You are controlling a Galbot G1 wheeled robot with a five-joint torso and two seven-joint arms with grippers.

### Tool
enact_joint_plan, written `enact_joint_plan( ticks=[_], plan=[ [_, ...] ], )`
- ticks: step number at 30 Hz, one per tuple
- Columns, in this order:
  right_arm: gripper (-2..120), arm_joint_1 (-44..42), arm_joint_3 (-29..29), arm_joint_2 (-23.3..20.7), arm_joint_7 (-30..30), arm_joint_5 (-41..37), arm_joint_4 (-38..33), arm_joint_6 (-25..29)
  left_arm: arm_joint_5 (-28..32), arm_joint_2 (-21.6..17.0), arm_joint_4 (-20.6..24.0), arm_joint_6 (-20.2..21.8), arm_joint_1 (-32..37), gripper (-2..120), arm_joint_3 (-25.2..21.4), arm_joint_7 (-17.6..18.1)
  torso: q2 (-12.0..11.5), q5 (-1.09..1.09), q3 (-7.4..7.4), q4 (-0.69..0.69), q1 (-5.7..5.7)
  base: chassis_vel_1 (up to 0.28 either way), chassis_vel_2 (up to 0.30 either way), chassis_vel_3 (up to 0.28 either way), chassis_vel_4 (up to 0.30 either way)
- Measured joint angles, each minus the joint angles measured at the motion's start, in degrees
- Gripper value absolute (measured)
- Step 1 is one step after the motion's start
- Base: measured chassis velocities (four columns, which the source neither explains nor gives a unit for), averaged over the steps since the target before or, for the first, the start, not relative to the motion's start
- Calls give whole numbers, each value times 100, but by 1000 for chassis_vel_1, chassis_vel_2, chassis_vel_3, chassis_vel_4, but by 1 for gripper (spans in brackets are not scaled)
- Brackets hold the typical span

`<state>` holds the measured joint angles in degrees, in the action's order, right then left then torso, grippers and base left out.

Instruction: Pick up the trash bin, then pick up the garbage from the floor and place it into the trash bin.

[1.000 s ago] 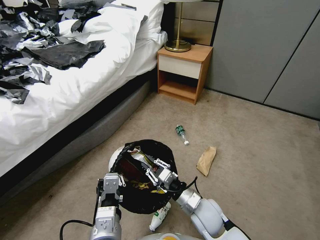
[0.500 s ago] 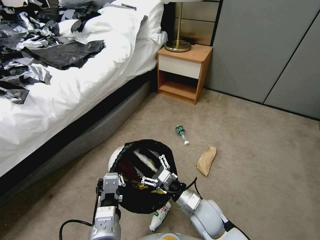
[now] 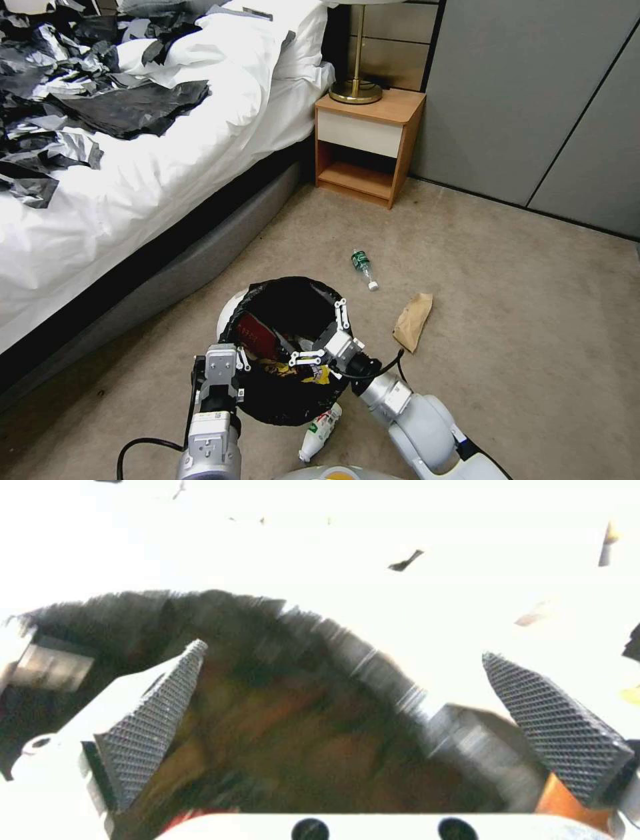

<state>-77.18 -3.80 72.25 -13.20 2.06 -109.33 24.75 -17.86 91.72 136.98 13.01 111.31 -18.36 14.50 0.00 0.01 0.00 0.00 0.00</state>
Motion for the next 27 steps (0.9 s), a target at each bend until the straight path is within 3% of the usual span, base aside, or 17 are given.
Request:
enact_joint_plan(
  ticks=[3, 4, 5, 7, 9, 10, 11, 12, 18, 21, 27],
  plan=[
    [100, -107, -190, 38, 334, -42, -485, -24, 2, -4, 0, 2, -2, 0, -30, -1, 0, -1, 0, 0, 0, 0, 0, 0, 0],
    [100, -212, -349, 103, 811, -40, -935, -189, 8, -6, 0, 2, -6, 0, -41, -2, 0, -1, 0, 0, 0, 0, 0, 0, 0],
    [100, -212, -349, 103, 811, -40, -935, -189, 8, -6, 0, 2, -6, 0, -41, -2, 0, -1, 0, 0, 0, 0, 0, 0, 0],
    [100, -371, -553, 211, 1538, 202, -1366, -504, 17, -5, 0, 3, -13, 0, -45, -4, 0, -1, 0, 1, 0, 0, 0, 0, 0],
    [100, -429, -619, 243, 1712, 275, -1459, -571, 29, -4, 0, 3, -19, 0, -52, -4, 0, 0, 0, 0, 0, 0, 0, 0, 0],
    [100, -659, -830, 334, 2142, 452, -1709, -701, 37, -5, 0, 3, -20, 0, -56, -4, 1, -1, 0, -4, 0, 0, 0, 0, 0],
    [100, -788, -935, 371, 2272, 494, -1805, -741, 51, -5, 0, 3, -22, 0, -59, -5, 1, 0, 0, 3, 0, 0, 0, 0, 0],
    [100, -1081, -1084, 431, 2459, 543, -1943, -769, 75, -6, 0, 3, -26, 0, -81, -5, 1, 0, 0, 0, 0, 0, 0, 0, 0],
    [100, -2041, -1367, 607, 2862, 637, -2045, -630, 124, -11, 0, 13, -46, 0, -100, -5, 1, -1, 0, -1, 0, 0, 0, 0, 0],
    [100, -2426, -1598, 697, 2942, 622, -1776, -522, 127, -20, 0, 16, -41, 0, -103, -5, 1, -1, 0, 0, -1, 0, 0, 0, 0],
    [100, -2542, -1686, 714, 2953, 360, -1505, -526, 128, -22, 17, 19, -27, 0, -121, -6, 1, 0, 0, 0, -1, 0, 0, 0, 0]
  ],
)
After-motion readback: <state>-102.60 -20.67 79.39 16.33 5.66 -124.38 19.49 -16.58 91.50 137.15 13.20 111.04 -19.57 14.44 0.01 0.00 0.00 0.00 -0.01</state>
